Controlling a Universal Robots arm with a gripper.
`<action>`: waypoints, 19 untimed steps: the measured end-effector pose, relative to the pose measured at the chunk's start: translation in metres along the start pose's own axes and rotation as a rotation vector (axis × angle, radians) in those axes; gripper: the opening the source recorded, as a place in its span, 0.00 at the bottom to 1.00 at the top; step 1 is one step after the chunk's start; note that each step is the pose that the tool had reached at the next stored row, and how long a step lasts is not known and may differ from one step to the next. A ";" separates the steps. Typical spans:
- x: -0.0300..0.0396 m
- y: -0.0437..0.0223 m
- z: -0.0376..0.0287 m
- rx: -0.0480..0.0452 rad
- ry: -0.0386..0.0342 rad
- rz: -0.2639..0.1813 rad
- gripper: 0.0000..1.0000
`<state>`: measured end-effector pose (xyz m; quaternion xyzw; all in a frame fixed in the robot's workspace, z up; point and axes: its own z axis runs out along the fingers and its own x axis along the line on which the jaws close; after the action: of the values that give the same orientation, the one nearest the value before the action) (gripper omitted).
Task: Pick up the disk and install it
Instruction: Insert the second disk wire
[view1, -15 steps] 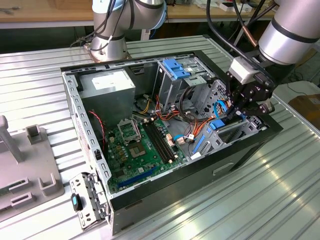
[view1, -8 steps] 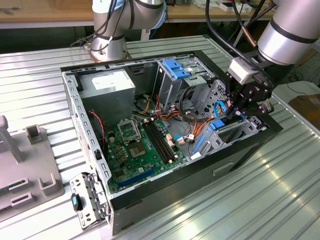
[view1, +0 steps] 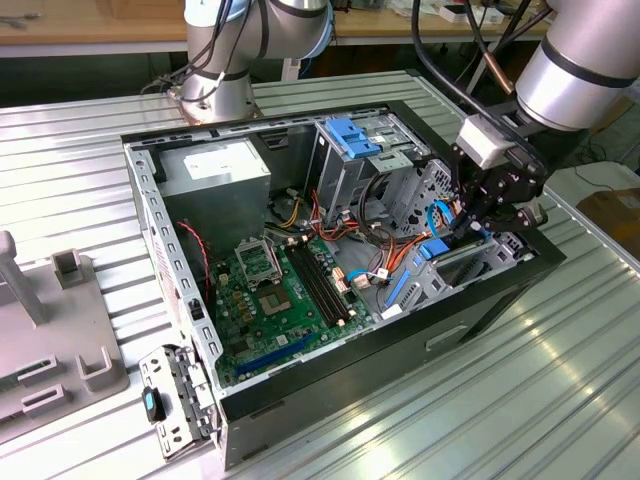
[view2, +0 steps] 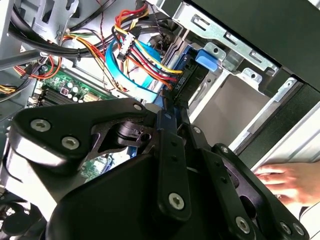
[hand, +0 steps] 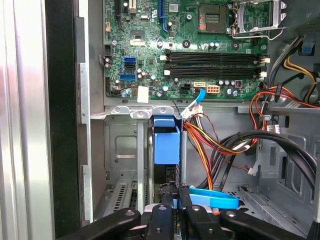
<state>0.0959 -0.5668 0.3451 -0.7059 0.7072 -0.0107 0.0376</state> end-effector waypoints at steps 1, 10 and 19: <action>-0.0001 -0.0001 -0.0014 0.0000 0.0000 0.000 0.16; 0.0034 -0.0002 -0.0033 -0.0001 -0.0207 0.002 0.16; 0.0059 0.0017 0.0013 0.0001 -0.0254 0.006 0.16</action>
<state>0.0943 -0.5727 0.3435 -0.7039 0.7088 -0.0016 0.0467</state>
